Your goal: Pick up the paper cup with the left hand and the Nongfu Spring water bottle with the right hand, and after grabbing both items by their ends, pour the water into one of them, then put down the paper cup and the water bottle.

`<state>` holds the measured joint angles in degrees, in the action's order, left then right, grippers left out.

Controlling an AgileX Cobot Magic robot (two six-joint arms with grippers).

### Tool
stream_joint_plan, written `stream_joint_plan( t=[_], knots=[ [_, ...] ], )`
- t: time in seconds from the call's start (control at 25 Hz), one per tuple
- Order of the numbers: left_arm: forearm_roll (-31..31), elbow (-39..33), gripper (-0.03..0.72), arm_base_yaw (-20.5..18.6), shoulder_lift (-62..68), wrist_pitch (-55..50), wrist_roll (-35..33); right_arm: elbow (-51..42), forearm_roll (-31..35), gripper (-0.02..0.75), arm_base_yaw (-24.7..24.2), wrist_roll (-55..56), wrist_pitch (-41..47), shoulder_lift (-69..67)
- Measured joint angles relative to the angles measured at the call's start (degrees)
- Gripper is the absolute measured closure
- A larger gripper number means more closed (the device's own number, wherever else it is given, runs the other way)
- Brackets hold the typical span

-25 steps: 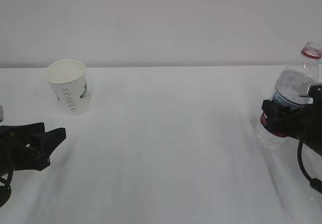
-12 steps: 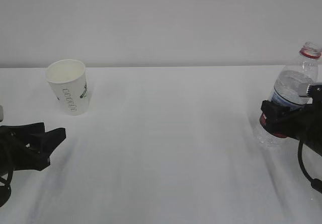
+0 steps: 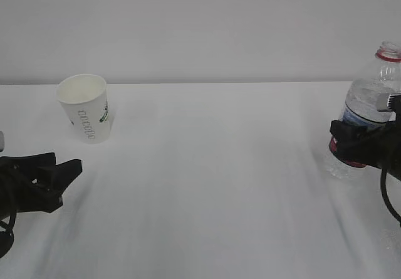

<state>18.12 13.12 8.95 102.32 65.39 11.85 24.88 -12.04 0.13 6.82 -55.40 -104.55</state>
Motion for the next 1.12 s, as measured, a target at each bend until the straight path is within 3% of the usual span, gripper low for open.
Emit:
stream_joint_plan(
  t=[0.92,1.12],
  knots=[
    [-0.32,0.00,0.256,0.00,0.00,0.00,0.00,-0.41,-0.46,0.313,0.00,-3.72,17.96,16.65],
    [-0.54,0.00,0.305,0.00,0.00,0.00,0.00,-0.49,-2.14,0.313,0.00,-4.07,19.65,19.45]
  ],
)
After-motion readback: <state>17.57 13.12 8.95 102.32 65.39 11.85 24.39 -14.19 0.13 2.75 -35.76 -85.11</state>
